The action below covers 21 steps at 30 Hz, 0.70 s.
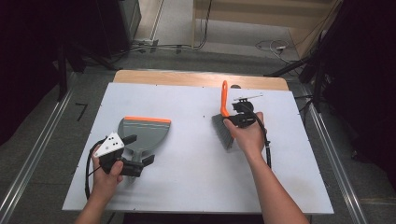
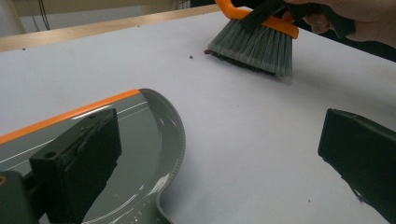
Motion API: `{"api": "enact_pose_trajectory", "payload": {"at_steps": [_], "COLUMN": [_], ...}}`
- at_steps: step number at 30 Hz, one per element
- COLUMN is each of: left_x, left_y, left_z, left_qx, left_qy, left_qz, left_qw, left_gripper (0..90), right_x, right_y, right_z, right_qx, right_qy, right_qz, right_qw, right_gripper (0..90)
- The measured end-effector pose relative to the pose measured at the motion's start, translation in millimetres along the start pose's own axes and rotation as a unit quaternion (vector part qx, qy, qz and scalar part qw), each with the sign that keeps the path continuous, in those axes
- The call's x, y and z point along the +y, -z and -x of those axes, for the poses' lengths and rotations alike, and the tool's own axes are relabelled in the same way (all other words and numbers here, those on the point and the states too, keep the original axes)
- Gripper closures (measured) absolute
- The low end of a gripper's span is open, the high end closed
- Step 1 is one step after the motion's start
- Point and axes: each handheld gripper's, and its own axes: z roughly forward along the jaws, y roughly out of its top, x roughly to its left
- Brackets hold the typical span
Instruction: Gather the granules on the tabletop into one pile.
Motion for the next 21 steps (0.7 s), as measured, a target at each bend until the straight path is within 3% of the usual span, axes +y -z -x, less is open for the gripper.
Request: {"api": "enact_pose_trajectory", "payload": {"at_steps": [5,9,13,15,17,19,21], "left_x": [0.1,0.1,-0.1,-0.4,-0.5,-0.5,-0.5], "left_y": [-0.5,-0.2,0.4,0.5,0.5,0.7,0.7], "left_z": [1.0,0.6,-1.3,-1.8,-2.0,-2.0,-2.5], "left_qx": [-0.001,0.000,0.000,-0.001,-0.001,-0.002,-0.002], "left_qy": [-0.001,-0.001,-0.001,0.001,-0.001,0.000,0.001], "left_qz": [-0.002,-0.003,-0.003,-0.002,-0.002,-0.001,-0.001], "left_qw": [1.0000,1.0000,1.0000,1.0000,1.0000,1.0000,1.0000], "left_gripper": [0.0,0.0,0.0,0.0,0.0,0.0,0.0], "right_x": [12.4,24.8,37.1,40.2,39.1,36.4,32.7], "right_y": [-1.5,-16.8,-38.2,-47.5,-53.1,-51.3,-46.5], "right_z": [-20.6,-40.7,-55.6,-56.7,-52.8,-44.3,-37.0], "right_qx": [0.012,0.018,0.023,0.010,-0.025,-0.021,-0.032], "right_qy": [0.006,0.016,0.006,0.005,0.014,-0.001,-0.004], "right_qz": [0.010,0.012,0.004,-0.001,-0.006,-0.006,-0.004], "right_qw": [0.9999,0.9997,0.9997,0.9999,0.9996,0.9998,0.9995], "right_gripper": [68.0,68.0,68.0,68.0,67.7,67.5,67.5]}}
